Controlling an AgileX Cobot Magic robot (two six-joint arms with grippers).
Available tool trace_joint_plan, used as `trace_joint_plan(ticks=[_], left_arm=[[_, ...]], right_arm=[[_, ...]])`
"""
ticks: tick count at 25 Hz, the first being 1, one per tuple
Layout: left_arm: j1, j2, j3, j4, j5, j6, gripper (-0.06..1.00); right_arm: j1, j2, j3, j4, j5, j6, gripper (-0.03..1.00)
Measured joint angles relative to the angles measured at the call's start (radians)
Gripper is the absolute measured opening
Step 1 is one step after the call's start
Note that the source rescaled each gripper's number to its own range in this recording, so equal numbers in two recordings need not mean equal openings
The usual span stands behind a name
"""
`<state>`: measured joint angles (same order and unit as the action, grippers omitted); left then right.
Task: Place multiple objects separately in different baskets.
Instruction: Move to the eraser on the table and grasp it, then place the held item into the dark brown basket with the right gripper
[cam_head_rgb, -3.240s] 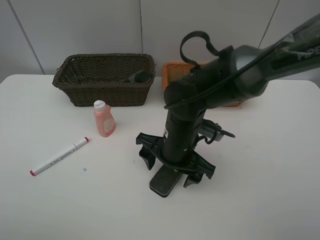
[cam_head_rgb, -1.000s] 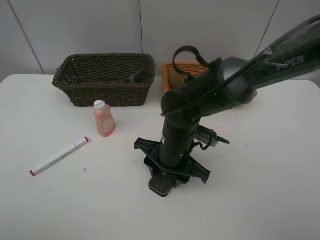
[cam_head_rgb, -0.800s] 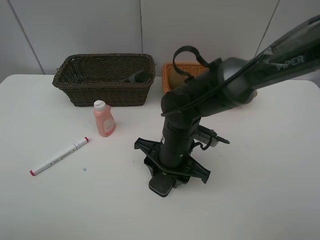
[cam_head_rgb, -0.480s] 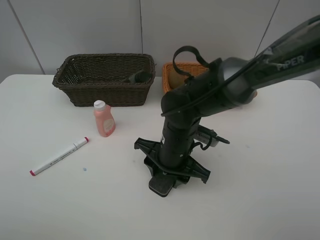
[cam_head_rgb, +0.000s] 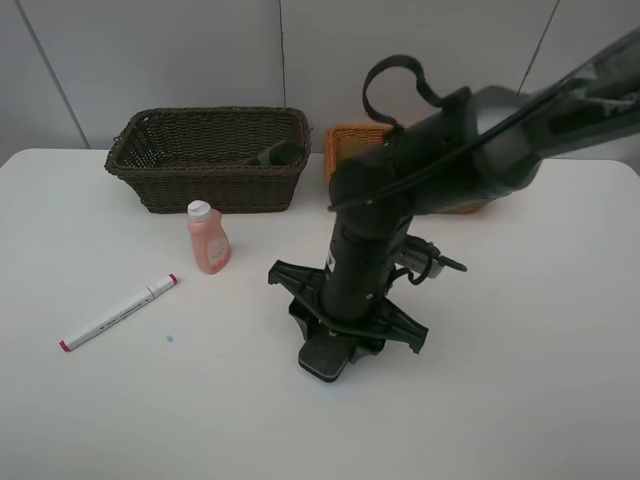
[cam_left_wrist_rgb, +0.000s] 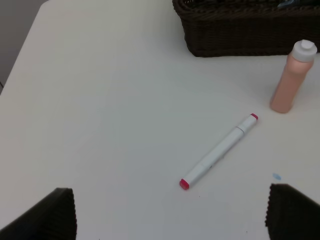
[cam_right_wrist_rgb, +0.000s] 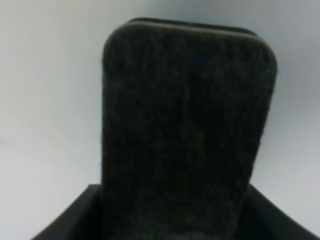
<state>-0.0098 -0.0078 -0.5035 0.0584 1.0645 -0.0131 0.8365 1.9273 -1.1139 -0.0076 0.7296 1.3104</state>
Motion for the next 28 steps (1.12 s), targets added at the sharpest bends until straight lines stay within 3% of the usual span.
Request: trace_joint_plan(ticks=[4, 10, 15, 20, 28], left_arm=[[0.000, 0.000, 0.000, 0.000, 0.000, 0.000, 1.00], [0.000, 0.000, 0.000, 0.000, 0.000, 0.000, 1.00], [0.000, 0.000, 0.000, 0.000, 0.000, 0.000, 1.00], [0.000, 0.000, 0.000, 0.000, 0.000, 0.000, 1.00], [0.000, 0.000, 0.000, 0.000, 0.000, 0.000, 1.00]], right_arm=[[0.000, -0.105, 0.000, -0.091, -0.002, 0.000, 0.32], [-0.002, -0.238, 0.000, -0.300, -0.080, 0.000, 0.32], [-0.003, -0.249, -0.066, -0.485, -0.087, -0.023, 0.32], [-0.019, -0.248, -0.164, -0.627, -0.108, -0.132, 0.32], [-0.070, -0.137, -0.355, -0.666, -0.209, -0.428, 0.32]])
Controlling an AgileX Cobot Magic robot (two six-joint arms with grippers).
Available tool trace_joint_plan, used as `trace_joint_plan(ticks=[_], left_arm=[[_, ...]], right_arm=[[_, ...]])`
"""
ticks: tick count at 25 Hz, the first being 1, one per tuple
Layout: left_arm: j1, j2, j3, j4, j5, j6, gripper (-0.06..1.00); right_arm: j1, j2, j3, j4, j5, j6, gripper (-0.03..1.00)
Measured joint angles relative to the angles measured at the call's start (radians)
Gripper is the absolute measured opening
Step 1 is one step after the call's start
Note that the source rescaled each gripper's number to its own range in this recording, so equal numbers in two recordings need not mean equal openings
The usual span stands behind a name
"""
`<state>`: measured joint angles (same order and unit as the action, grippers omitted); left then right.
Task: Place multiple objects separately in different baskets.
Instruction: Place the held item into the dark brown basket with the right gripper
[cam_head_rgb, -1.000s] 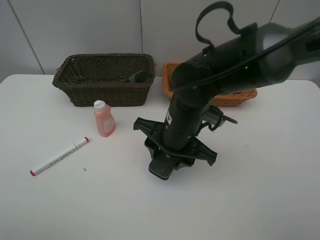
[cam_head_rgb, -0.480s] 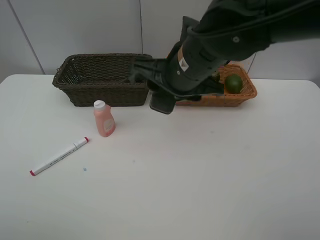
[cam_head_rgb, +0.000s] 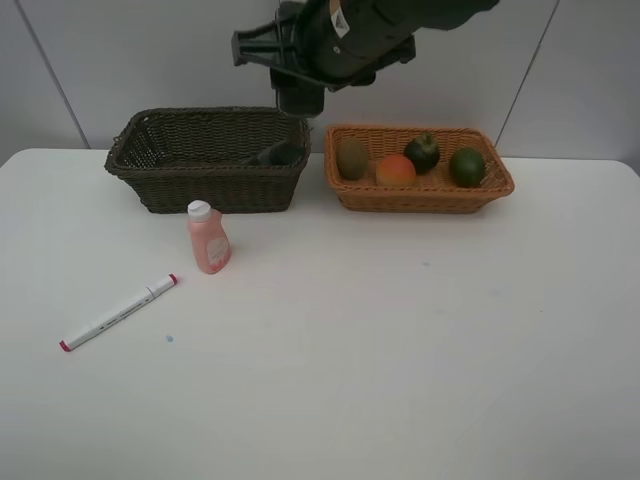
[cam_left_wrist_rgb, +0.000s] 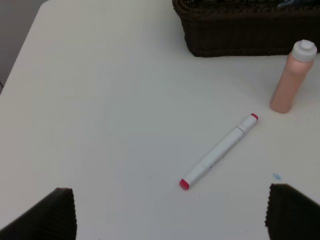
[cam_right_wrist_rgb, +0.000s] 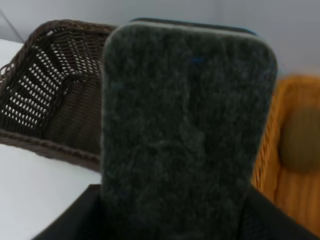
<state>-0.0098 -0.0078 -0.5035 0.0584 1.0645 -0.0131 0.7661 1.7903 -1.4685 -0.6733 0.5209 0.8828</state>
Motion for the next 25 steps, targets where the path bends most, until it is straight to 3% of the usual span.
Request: trace_joint_plan(ticks=[15, 25], left_arm=[[0.000, 0.000, 0.000, 0.000, 0.000, 0.000, 1.00], [0.000, 0.000, 0.000, 0.000, 0.000, 0.000, 1.00]], right_arm=[[-0.054, 0.384, -0.401, 0.056, -0.039, -0.404, 0.32], [-0.100, 0.551, -0.513, 0.250, -0.167, -0.624, 0.32]])
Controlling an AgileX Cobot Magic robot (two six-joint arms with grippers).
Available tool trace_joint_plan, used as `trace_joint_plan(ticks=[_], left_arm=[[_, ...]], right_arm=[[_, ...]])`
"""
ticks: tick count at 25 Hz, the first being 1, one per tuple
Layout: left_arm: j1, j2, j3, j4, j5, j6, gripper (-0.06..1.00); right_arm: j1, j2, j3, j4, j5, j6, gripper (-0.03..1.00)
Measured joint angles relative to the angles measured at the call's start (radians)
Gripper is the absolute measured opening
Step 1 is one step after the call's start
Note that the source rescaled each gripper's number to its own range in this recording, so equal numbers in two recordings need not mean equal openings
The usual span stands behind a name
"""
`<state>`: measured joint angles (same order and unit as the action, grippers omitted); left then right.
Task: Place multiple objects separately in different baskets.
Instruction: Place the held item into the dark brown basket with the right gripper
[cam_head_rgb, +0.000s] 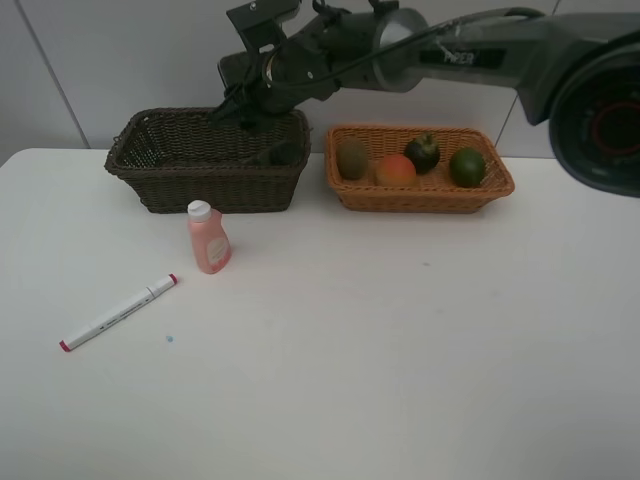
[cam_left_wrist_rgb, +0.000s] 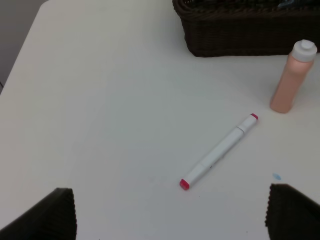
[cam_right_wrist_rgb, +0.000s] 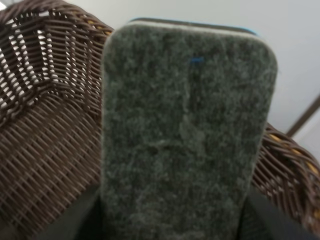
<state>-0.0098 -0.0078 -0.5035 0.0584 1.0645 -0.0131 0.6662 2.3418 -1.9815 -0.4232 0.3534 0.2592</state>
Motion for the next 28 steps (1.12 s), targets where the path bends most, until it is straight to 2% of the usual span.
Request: trace_joint_plan(ticks=[10, 18, 28], left_arm=[[0.000, 0.000, 0.000, 0.000, 0.000, 0.000, 1.00], [0.000, 0.000, 0.000, 0.000, 0.000, 0.000, 1.00], [0.000, 0.000, 0.000, 0.000, 0.000, 0.000, 1.00]], right_arm=[[-0.009, 0.068, -0.004, 0.018, -0.149, -0.011, 0.32], [-0.009, 0.091, -0.004, 0.021, -0.223, -0.011, 0.32], [-0.009, 0.091, -0.004, 0.056, -0.224, -0.011, 0.31]])
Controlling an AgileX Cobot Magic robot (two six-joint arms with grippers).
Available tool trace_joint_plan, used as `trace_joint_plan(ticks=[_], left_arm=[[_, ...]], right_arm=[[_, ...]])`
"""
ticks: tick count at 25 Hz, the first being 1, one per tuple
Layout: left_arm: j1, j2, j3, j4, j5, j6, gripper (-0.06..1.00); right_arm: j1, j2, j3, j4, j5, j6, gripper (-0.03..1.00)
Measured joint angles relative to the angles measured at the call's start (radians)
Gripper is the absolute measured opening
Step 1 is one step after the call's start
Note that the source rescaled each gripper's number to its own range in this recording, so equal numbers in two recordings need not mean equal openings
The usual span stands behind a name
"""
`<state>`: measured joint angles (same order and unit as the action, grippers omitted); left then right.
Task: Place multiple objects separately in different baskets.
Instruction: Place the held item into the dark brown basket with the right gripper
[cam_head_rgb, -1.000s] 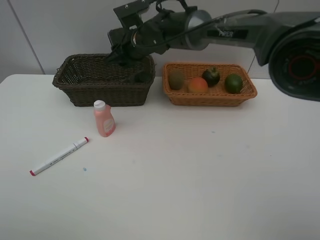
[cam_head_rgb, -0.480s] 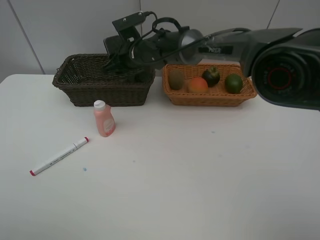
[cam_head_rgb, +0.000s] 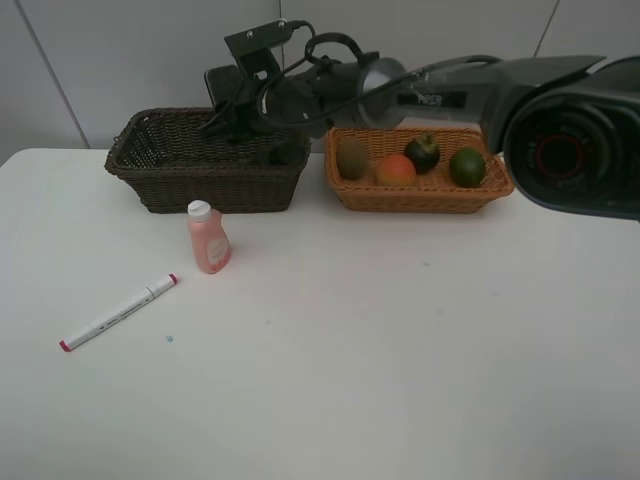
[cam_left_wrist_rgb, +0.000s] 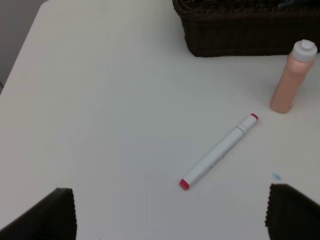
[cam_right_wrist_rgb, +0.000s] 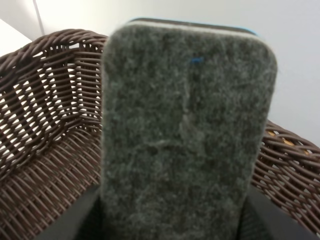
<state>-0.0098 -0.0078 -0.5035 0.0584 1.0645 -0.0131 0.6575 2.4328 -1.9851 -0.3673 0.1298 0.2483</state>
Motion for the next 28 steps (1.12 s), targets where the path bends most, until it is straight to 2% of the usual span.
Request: trace_joint_plan(ticks=[8, 14, 15, 17, 18, 20, 23, 28], left_arm=[[0.000, 0.000, 0.000, 0.000, 0.000, 0.000, 1.00], [0.000, 0.000, 0.000, 0.000, 0.000, 0.000, 1.00], [0.000, 0.000, 0.000, 0.000, 0.000, 0.000, 1.00], [0.000, 0.000, 0.000, 0.000, 0.000, 0.000, 1.00], [0.000, 0.000, 0.000, 0.000, 0.000, 0.000, 1.00], [0.000, 0.000, 0.000, 0.000, 0.000, 0.000, 1.00], [0.000, 0.000, 0.000, 0.000, 0.000, 0.000, 1.00], [0.000, 0.000, 0.000, 0.000, 0.000, 0.000, 1.00]], right_arm=[[0.000, 0.000, 0.000, 0.008, 0.058, 0.000, 0.31], [-0.010, 0.000, 0.000, 0.028, 0.060, 0.000, 0.33], [-0.012, 0.000, 0.000, 0.029, 0.054, 0.000, 0.40], [-0.013, 0.000, 0.000, 0.029, 0.031, 0.000, 0.67], [-0.013, 0.000, 0.000, 0.029, 0.019, 0.000, 0.78], [-0.013, 0.000, 0.000, 0.029, 0.005, 0.000, 0.92], [-0.013, 0.000, 0.000, 0.029, 0.001, 0.000, 0.98], [-0.013, 0.000, 0.000, 0.029, 0.001, 0.000, 0.99]])
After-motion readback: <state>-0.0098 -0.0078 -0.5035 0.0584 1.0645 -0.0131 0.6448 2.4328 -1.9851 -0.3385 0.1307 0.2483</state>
